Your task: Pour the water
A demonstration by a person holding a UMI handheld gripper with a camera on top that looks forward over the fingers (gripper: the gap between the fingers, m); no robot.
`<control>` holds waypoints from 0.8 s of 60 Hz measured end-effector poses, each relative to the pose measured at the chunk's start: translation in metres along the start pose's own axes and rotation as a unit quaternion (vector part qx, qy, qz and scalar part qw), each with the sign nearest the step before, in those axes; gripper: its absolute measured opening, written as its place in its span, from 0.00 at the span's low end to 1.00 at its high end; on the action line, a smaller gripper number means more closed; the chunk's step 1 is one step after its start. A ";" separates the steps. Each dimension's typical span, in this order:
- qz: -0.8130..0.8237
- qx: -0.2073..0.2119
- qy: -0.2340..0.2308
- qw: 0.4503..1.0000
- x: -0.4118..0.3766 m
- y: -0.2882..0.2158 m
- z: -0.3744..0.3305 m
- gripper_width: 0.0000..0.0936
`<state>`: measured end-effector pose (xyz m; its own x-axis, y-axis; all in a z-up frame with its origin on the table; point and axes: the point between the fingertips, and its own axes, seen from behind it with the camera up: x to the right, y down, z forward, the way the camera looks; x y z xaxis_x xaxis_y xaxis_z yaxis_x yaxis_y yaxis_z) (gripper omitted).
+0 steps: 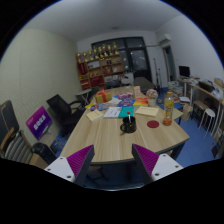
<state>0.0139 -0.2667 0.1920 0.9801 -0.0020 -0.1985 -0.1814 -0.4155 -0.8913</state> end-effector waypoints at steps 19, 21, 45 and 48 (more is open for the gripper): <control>-0.038 0.024 0.111 0.993 0.104 -0.007 0.006 0.86; -0.043 0.033 0.121 0.991 0.128 -0.016 0.015 0.86; -0.070 0.072 0.118 0.988 0.354 -0.091 0.274 0.86; -0.086 0.076 0.115 0.987 0.361 -0.092 0.300 0.87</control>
<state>0.3602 0.0439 0.0801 0.9866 -0.1574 0.0430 -0.0040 -0.2868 -0.9580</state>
